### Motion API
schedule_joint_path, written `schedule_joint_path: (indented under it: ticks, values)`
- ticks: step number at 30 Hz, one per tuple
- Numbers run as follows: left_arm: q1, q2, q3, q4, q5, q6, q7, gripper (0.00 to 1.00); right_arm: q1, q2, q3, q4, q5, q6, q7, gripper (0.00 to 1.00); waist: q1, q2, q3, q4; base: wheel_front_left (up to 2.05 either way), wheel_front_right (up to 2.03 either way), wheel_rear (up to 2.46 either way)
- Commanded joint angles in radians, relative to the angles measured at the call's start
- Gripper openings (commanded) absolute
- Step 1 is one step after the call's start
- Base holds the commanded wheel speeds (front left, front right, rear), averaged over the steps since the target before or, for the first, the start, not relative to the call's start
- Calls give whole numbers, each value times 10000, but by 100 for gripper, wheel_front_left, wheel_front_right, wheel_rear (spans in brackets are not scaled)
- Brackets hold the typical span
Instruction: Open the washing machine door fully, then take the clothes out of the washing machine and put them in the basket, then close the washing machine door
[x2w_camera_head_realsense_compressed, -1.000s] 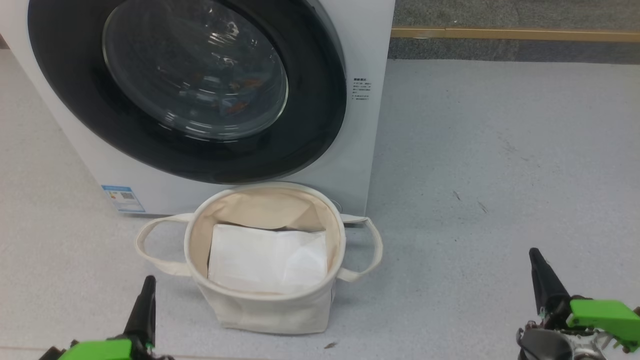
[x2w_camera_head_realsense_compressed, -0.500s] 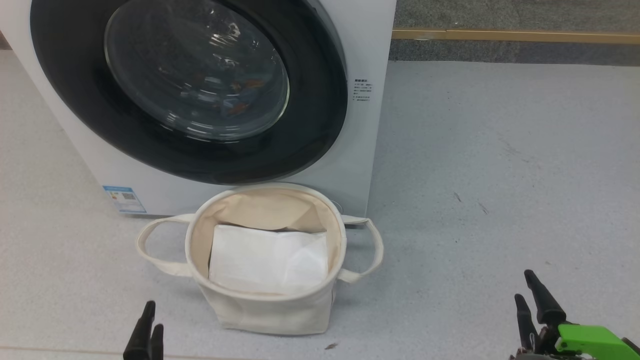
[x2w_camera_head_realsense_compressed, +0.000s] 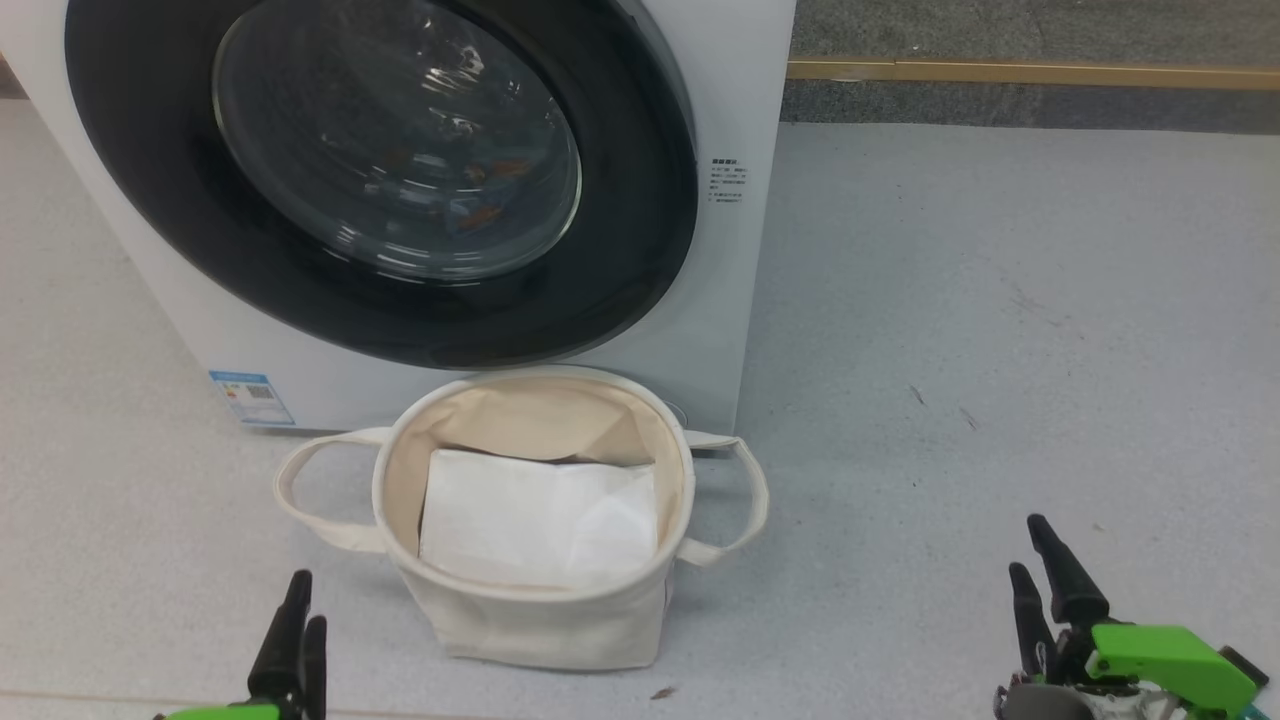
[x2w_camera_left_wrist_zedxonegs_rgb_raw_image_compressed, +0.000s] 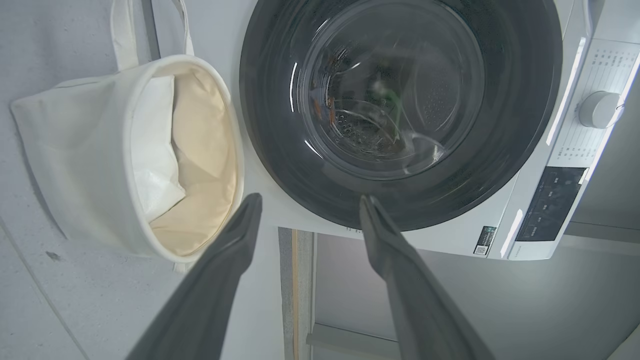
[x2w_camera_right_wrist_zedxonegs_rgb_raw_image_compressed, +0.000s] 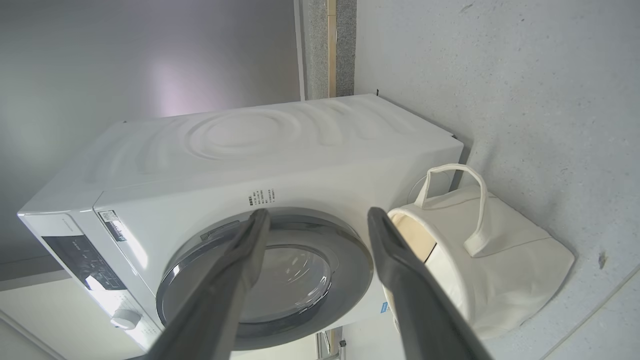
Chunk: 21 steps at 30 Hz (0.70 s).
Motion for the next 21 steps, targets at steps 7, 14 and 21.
schedule_joint_path:
  ticks: [7,14,21]
  values:
    - [-526,672,-468,-703,1271,157,-410,100,-754,-202,439,-601,-1794,1,-313,100,-1,0,-14,24,0,0,0]
    - [-689,1146,-1277,-652,3074,441,-705,100,-820,-288,956,-727,-3874,1,-518,100,-1,0,-30,47,0,0,0]
    - [-870,1424,-1806,-590,4270,674,-897,100,-883,-347,1359,-644,-5296,1,-693,100,-2,0,-58,67,0,0,0]
